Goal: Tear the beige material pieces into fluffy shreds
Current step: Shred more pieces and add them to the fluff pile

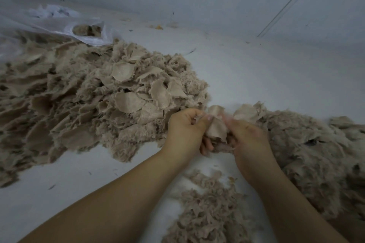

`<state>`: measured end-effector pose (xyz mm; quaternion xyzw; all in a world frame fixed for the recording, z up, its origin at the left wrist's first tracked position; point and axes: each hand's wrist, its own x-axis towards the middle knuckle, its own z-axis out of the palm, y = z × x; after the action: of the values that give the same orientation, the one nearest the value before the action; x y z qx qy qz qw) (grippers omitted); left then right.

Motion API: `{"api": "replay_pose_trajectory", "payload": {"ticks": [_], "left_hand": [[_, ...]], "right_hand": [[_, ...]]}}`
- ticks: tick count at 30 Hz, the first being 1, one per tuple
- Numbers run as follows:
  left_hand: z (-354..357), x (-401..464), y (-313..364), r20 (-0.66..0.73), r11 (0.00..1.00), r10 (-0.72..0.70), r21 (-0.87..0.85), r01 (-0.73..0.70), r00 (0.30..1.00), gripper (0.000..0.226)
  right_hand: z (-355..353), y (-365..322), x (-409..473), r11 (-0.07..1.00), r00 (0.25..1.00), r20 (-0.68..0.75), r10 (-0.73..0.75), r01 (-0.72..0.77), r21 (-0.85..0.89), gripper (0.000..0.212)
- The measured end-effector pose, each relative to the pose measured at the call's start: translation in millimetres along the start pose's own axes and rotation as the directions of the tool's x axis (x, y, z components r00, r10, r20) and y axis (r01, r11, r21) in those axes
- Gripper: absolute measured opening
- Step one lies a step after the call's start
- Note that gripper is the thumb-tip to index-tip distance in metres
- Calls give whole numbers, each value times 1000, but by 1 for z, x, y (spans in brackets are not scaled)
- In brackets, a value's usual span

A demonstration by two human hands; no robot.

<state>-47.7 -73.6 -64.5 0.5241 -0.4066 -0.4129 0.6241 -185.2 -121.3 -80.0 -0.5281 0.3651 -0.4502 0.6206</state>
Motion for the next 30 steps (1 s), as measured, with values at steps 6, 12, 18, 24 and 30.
{"api": "replay_pose_trajectory", "payload": {"ticks": [6,12,18,24,30], "left_hand": [[-1,0,0,35,997,-6,-75,9,999,35],[-6,2,6,145,995,-101,37,97,984,31],[2,-4,19,77,988,-65,-136,75,995,31],[0,10,33,-285,906,220,-294,-303,933,45],[1,0,-2,246,542,91,800,-256,965,38]], "right_hand": [[3,0,-6,997,998,4,-63,63,33,39],[4,-1,-5,999,998,-41,-47,47,0,43],[2,2,-5,991,997,-33,-72,68,-116,25],[0,8,3,988,988,-151,-9,33,154,43],[1,4,6,956,978,-195,72,-12,294,35]]}}
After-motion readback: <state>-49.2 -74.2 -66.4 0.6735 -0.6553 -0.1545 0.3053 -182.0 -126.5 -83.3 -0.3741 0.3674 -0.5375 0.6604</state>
